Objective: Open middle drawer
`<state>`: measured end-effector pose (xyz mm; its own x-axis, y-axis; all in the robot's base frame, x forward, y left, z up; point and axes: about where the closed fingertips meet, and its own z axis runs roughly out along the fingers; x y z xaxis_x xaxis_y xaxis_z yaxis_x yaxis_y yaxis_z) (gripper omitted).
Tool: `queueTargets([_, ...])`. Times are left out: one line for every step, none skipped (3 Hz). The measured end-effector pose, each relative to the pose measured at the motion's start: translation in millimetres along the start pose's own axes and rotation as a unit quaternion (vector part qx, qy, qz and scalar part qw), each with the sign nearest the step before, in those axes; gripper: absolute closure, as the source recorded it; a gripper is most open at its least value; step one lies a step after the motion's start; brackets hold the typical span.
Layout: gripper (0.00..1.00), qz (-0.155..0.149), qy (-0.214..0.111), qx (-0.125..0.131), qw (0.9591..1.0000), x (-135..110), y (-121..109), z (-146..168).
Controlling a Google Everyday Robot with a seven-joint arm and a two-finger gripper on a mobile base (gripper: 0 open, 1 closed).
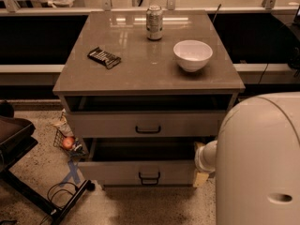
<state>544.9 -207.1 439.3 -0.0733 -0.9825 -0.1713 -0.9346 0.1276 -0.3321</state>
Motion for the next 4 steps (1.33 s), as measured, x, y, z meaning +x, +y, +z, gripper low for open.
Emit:
queueTargets([0.0, 0.0, 0.0, 0.0, 1.0, 0, 0, 0])
queueTargets([0.18, 0.0, 0.0, -0.001, 1.0, 0, 1, 1])
queueTargets([0.41, -0.001, 0.0, -0.002, 1.0, -1, 1, 1])
queueTargets([0.65, 0.013, 0.006, -0.016, 0.9998, 3, 24, -1])
